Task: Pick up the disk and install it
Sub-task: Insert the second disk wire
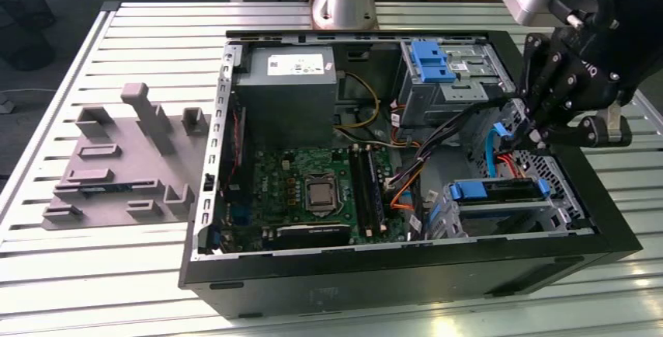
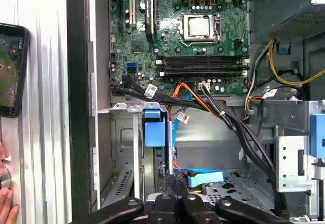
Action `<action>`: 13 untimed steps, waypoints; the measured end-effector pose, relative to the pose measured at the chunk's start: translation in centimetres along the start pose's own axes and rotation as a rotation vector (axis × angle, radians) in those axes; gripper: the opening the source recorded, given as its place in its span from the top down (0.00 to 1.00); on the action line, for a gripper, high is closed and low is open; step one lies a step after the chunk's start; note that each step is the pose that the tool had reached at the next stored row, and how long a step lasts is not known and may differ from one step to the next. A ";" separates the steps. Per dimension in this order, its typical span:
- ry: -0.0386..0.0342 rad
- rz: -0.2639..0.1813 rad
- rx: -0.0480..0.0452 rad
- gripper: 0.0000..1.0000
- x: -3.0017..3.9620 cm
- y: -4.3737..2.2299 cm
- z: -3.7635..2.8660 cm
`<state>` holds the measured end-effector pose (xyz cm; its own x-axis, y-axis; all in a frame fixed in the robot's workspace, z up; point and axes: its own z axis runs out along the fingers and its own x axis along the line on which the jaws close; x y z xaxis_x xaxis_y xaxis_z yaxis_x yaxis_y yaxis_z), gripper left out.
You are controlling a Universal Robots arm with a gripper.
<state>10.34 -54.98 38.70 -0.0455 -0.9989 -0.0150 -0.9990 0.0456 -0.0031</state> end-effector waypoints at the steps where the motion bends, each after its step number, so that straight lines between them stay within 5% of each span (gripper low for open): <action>1: 0.0002 0.000 0.0000 0.89 -0.08 0.06 -0.03; 13: 0.0000 0.000 0.0006 0.89 -0.98 0.63 -0.01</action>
<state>9.76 -53.97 38.72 -0.0452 -0.9989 -0.0150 -0.9990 0.0453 -0.0038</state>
